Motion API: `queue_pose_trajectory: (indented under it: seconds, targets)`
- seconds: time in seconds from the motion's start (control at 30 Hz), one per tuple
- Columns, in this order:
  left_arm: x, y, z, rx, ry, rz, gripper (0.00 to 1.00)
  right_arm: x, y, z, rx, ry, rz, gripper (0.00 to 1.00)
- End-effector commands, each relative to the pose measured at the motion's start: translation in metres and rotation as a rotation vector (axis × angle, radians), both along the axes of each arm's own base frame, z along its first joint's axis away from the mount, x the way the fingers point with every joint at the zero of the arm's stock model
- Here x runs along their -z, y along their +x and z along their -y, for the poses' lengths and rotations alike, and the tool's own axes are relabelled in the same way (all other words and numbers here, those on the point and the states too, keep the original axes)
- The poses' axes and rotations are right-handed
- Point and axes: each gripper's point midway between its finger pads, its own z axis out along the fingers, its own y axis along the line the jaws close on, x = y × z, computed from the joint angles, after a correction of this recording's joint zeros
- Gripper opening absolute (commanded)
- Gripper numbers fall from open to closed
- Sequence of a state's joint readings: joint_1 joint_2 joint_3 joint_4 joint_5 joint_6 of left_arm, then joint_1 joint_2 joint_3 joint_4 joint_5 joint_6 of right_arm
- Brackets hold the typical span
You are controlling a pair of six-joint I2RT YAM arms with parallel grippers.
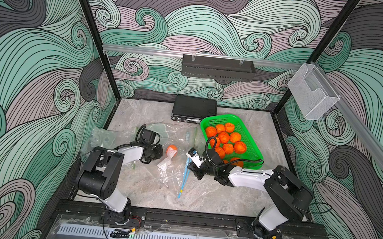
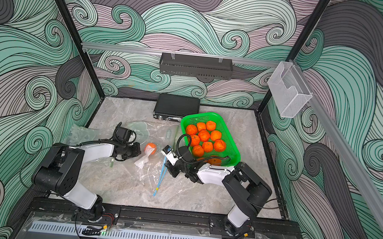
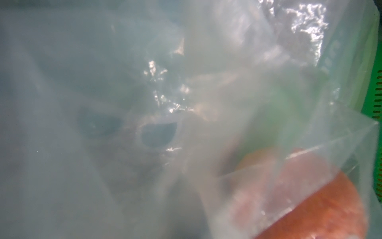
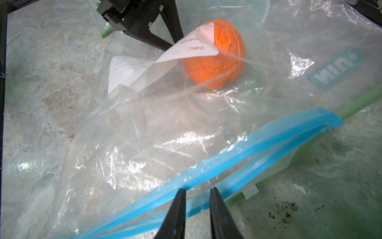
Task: Open the zip-top bag and take out the orange
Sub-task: Pick up the orange from the zipper food storage bag.
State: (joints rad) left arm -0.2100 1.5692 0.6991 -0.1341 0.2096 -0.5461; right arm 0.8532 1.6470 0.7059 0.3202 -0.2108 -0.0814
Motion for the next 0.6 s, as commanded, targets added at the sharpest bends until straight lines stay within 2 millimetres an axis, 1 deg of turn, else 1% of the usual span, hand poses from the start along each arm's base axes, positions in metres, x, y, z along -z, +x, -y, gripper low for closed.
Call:
queue_pose_trajectory:
  seconds: [0.0, 0.17, 0.4, 0.5, 0.57]
  targets:
    - [0.018, -0.022, -0.006, 0.003, 0.036, -0.100, 0.00, 0.005, 0.005, -0.001, -0.007, -0.030, 0.006, 0.22]
    - [0.018, -0.022, -0.006, 0.002, 0.037, -0.100, 0.00, 0.011, 0.009, 0.006, 0.018, -0.064, 0.031, 0.19]
    - [0.020, -0.022, -0.006, 0.003, 0.036, -0.103, 0.00, 0.017, 0.011, 0.015, 0.038, -0.105, 0.051, 0.18]
    - [0.020, -0.022, -0.006, 0.003, 0.036, -0.104, 0.00, 0.021, 0.011, 0.013, 0.027, -0.115, 0.037, 0.18]
    - [0.020, -0.022, -0.006, 0.003, 0.036, -0.104, 0.00, 0.018, 0.008, 0.005, 0.001, -0.090, 0.031, 0.18]
